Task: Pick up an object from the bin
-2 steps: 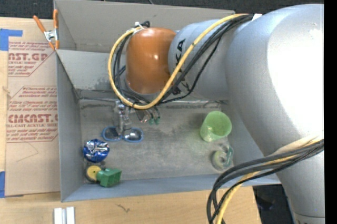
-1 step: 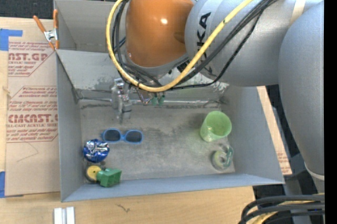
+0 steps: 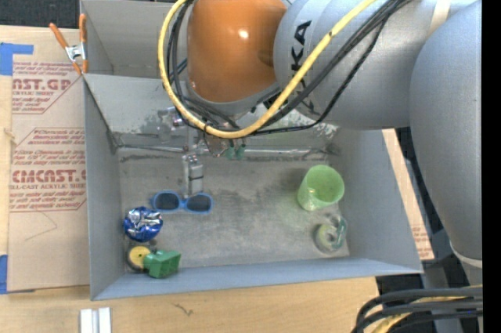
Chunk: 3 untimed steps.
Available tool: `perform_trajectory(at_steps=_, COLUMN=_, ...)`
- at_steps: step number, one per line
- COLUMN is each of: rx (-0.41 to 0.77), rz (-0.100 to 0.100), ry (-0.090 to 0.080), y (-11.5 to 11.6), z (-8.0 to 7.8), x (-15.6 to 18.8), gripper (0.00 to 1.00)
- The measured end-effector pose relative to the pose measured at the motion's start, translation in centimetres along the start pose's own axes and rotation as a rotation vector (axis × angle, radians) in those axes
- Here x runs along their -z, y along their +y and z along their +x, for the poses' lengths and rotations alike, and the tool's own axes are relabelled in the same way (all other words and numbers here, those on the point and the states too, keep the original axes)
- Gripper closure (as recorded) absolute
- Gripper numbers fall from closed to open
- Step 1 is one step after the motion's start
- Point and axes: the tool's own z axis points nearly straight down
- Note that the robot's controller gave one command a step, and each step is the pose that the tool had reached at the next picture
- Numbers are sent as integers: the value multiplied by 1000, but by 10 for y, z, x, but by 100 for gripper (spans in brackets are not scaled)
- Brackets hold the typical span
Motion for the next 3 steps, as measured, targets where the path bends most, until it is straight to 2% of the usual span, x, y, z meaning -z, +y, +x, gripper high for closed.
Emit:
perform_trajectory(at_steps=1, rx=18, rz=0, ry=10, y=9, z=26, x=-162, gripper=0)
perform_trajectory(at_steps=2, rx=-48, rz=-2, ry=1, y=44, z=10, x=-158, gripper=0)
perform_trajectory(at_steps=3, rx=-50, rz=0, ry=3, y=42, z=11, x=-157, gripper=100)
